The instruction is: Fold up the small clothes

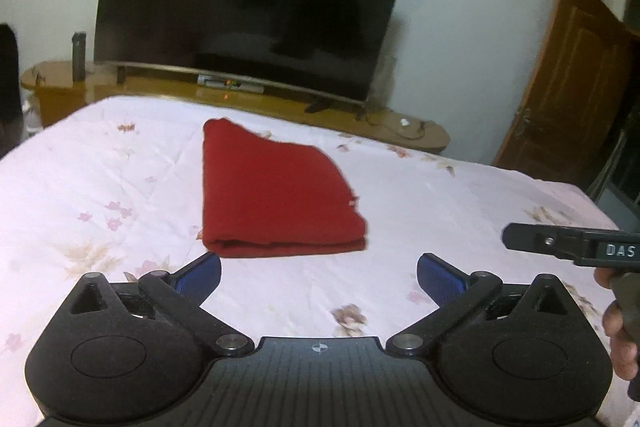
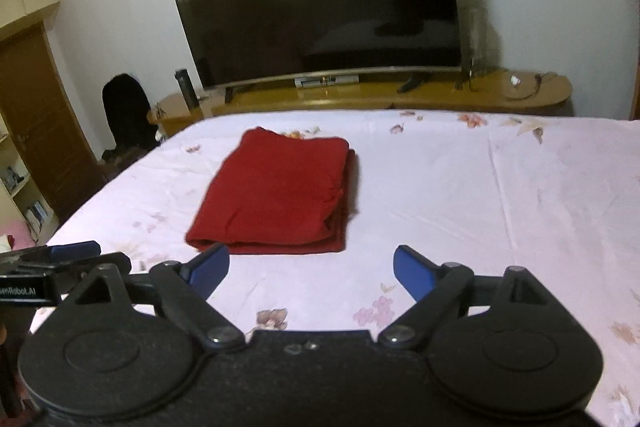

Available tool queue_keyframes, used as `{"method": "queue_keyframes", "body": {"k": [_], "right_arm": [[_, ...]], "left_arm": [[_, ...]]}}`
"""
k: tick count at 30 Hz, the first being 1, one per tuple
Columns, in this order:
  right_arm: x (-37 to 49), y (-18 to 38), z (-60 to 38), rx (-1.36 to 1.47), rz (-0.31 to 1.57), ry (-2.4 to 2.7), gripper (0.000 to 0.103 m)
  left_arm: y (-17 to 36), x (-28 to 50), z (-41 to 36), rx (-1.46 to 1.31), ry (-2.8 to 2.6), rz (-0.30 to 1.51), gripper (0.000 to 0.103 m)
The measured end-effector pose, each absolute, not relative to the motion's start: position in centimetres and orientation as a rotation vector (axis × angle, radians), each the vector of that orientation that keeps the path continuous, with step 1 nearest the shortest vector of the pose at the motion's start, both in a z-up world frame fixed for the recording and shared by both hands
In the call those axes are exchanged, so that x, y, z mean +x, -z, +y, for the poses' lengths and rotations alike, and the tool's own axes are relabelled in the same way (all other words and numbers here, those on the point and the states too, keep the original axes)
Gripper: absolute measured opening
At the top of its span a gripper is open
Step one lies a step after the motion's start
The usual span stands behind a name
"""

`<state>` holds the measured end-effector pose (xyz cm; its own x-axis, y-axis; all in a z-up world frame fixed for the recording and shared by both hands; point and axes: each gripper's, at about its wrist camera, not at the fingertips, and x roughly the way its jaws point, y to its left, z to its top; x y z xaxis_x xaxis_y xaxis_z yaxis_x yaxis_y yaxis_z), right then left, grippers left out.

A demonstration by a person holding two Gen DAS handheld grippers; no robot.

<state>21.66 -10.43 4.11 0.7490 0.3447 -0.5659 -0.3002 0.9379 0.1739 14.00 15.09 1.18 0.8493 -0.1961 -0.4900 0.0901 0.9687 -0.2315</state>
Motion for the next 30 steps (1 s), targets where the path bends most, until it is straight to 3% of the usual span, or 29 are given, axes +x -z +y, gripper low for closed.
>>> {"method": "queue_keyframes", "body": {"k": [14,30], "right_arm": [[10.8,-6.8,-10.9,0.033,0.490,-0.301,0.089],[6.9,-7.0,-12.8,0.027,0.443,-0.253,0.090]], "left_arm": [[-5.5,3.3,12.0,-0.185,0.134,0.391,0.103],[-5.4,0.4,9.1,-0.175,0.151,0.368,0.103]]}}
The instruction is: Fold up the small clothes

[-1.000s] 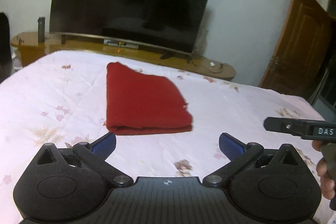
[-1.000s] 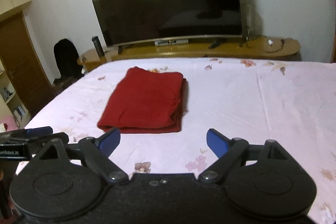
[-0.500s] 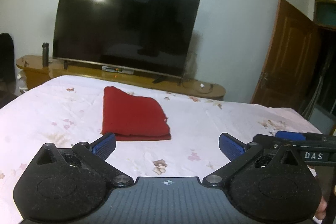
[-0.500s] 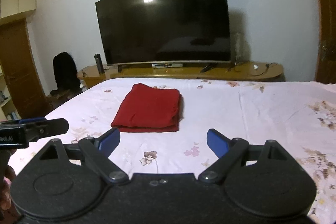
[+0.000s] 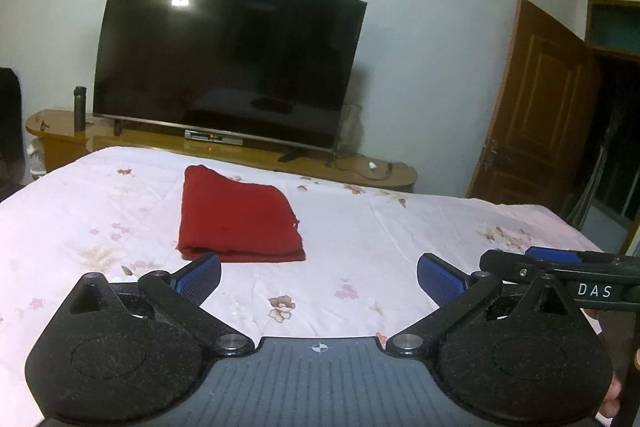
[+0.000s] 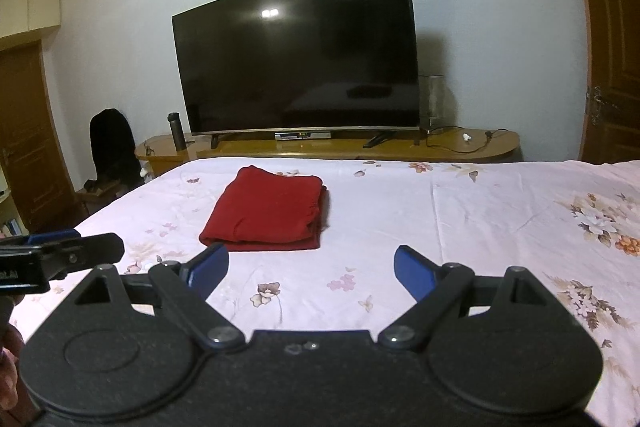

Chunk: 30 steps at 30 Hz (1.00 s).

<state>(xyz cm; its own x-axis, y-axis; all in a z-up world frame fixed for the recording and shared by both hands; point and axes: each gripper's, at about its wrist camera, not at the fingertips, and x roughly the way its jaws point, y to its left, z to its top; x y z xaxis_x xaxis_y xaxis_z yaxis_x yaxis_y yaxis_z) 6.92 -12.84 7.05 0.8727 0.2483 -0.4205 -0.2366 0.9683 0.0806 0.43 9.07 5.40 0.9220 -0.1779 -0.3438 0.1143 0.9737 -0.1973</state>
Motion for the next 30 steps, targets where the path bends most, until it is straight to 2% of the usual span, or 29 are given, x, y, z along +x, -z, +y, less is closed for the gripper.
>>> {"method": "queue_keyframes", "body": {"k": [30], "right_arm": [[6.6,-7.2,-11.6,0.029,0.430,-0.260,0.090]], "left_arm": [[-5.2,0.4,9.5,-0.187,0.129,0.366,0.103]]}}
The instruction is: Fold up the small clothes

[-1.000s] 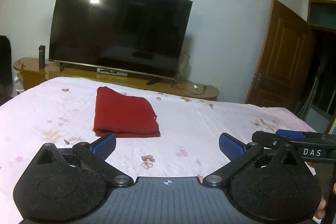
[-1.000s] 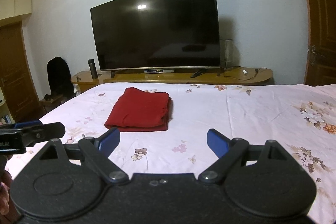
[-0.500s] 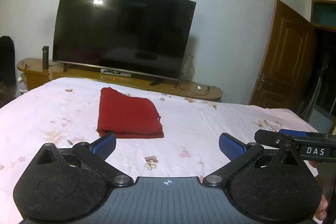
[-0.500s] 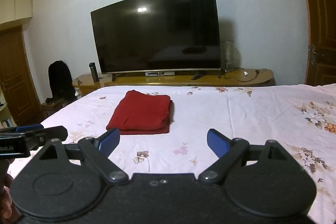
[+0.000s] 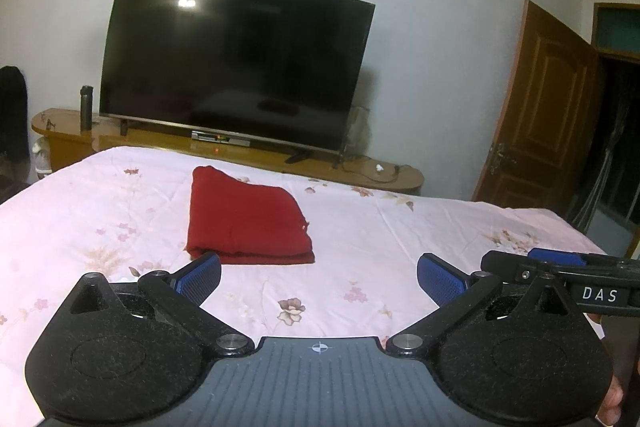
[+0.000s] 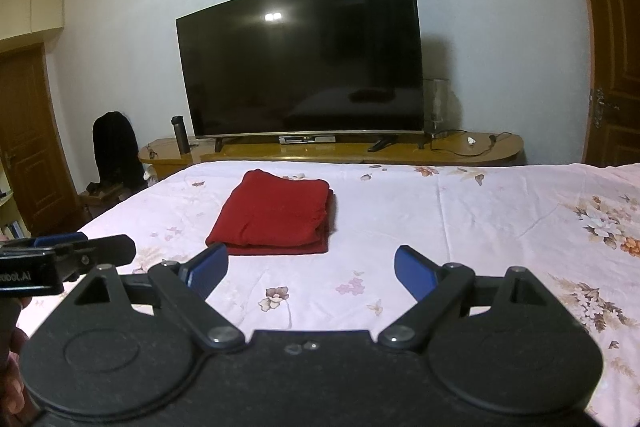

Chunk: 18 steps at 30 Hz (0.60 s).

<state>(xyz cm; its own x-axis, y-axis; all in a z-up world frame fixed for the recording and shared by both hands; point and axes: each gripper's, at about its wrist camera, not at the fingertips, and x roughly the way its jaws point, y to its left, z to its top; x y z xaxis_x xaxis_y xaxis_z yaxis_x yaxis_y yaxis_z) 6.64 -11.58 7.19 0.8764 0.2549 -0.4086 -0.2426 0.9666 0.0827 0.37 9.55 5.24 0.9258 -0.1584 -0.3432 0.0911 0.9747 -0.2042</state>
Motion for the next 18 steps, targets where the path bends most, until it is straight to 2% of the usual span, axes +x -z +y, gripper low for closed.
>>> {"method": "queue_keyframes", "body": {"k": [18], "right_arm": [[6.70,-7.34,-11.67,0.038,0.424,-0.262,0.090]], "left_arm": [[-5.07,0.68,9.60,-0.190,0.131,0.369,0.103]]}}
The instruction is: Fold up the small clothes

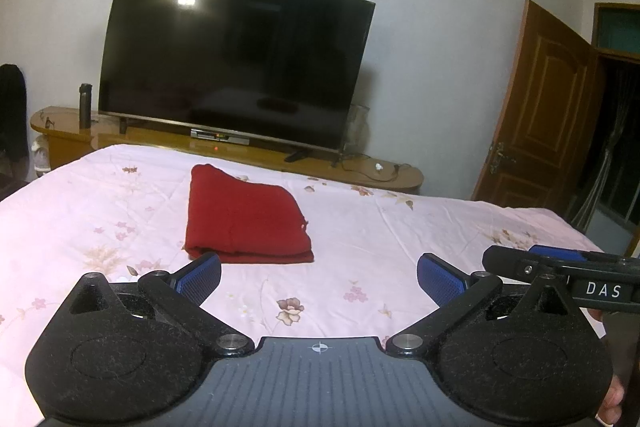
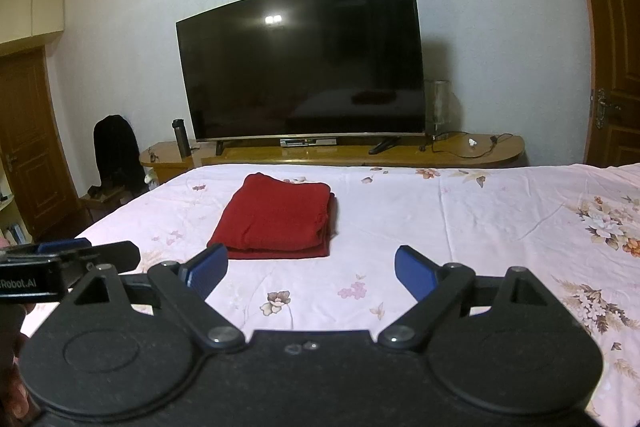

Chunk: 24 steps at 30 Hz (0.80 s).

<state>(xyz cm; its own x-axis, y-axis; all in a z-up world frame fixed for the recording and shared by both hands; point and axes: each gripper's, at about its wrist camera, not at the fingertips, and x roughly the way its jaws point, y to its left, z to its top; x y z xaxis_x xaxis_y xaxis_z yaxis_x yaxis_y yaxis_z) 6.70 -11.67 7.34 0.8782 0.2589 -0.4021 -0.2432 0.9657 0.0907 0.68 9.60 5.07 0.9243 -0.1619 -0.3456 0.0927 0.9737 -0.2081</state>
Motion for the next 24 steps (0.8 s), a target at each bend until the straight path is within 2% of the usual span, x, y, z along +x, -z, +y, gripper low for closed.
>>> {"method": "queue_keyframes", "body": {"k": [24], "right_arm": [[6.92,-7.29,-11.73,0.035,0.426,-0.264,0.091]], "left_arm": [[-4.88,0.96,10.05,-0.187,0.140,0.359,0.103]]}}
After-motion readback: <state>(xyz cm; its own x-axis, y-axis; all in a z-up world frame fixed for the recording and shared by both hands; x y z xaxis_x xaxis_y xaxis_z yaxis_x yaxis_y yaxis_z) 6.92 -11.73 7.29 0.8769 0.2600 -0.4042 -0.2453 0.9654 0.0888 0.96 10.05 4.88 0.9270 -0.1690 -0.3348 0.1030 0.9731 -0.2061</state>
